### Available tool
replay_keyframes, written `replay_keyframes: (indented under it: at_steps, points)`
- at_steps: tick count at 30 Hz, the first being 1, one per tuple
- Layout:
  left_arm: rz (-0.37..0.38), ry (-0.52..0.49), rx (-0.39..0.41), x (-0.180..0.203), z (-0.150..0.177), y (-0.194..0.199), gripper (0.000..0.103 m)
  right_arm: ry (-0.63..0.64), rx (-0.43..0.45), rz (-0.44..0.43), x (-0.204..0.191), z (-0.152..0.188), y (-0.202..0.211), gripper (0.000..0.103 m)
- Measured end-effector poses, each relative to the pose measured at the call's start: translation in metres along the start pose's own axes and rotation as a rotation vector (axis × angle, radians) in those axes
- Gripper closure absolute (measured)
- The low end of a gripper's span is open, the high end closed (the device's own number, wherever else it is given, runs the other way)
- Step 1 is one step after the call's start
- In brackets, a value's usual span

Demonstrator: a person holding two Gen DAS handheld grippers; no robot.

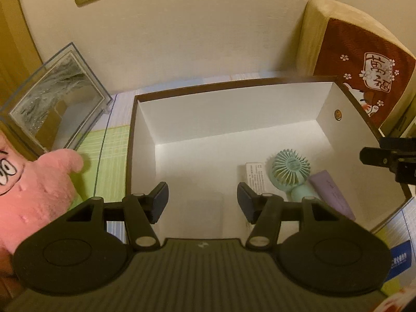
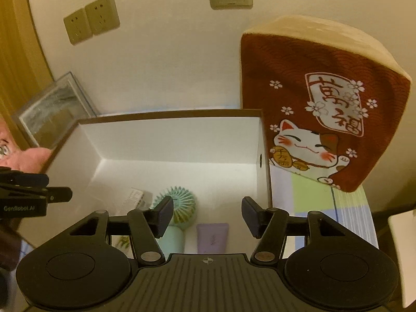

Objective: Organize rigid objects
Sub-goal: 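Lower the lavender tube into the box beside the fan and open the right tool, then close the right tool on the blue medicine box while the left tool grasps the brown bottle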

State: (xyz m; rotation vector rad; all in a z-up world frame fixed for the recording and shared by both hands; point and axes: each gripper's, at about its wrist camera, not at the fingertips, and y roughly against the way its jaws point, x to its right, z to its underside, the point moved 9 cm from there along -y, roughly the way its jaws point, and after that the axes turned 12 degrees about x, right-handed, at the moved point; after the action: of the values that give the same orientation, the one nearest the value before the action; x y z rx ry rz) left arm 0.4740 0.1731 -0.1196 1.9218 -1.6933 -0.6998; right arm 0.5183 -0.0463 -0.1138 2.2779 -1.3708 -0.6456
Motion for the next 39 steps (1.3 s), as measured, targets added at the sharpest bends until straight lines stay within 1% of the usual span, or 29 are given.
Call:
replay_keyframes:
  at_steps: [10,19,29,36,37,39]
  points:
    - [0.012,0.029,0.002,-0.002,0.012,0.037,0.047,-0.037,0.022,-0.04,-0.002,0.011,0.042,0.044]
    - [0.021,0.064,0.017,-0.004,0.03,0.078,0.047,-0.038,0.021,-0.096,-0.018,0.029,0.077,0.045]
    - [-0.005,0.089,0.011,-0.012,0.059,0.109,0.047,-0.008,-0.013,-0.113,-0.031,0.052,0.085,0.045]
    - [-0.028,0.11,-0.012,-0.019,0.081,0.118,0.047,0.045,-0.04,-0.111,-0.04,0.067,0.081,0.045]
    - [-0.033,0.111,-0.017,-0.021,0.085,0.119,0.047,0.051,-0.041,-0.108,-0.04,0.07,0.08,0.046]
    - [-0.042,0.111,-0.025,-0.022,0.091,0.12,0.047,0.062,-0.046,-0.109,-0.041,0.074,0.079,0.057]
